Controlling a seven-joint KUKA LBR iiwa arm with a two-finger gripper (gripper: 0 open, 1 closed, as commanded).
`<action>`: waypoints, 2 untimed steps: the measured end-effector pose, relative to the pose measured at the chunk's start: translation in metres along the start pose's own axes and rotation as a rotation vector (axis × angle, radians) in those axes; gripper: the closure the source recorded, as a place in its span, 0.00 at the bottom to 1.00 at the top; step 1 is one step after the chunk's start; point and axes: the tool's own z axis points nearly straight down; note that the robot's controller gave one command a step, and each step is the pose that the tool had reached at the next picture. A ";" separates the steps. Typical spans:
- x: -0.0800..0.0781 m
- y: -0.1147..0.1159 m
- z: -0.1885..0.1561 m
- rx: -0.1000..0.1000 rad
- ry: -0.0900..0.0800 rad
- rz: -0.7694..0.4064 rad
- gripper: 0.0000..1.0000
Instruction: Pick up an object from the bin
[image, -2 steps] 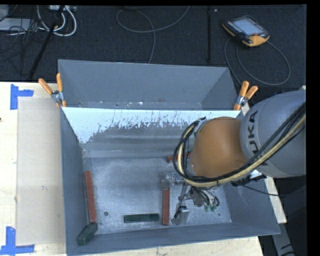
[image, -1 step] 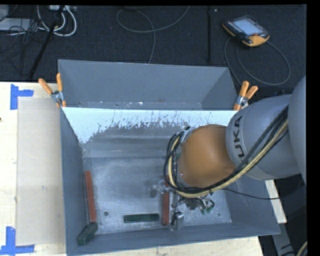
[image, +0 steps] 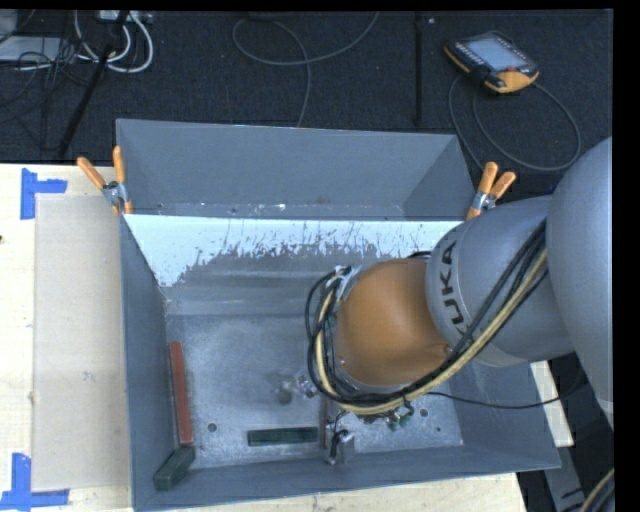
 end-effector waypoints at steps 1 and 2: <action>-0.013 0.021 0.017 -0.003 0.006 0.126 1.00; -0.013 0.021 0.017 -0.003 0.006 0.126 1.00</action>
Offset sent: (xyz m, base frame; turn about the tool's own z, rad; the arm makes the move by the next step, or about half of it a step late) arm 0.0000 0.0000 0.0000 0.0000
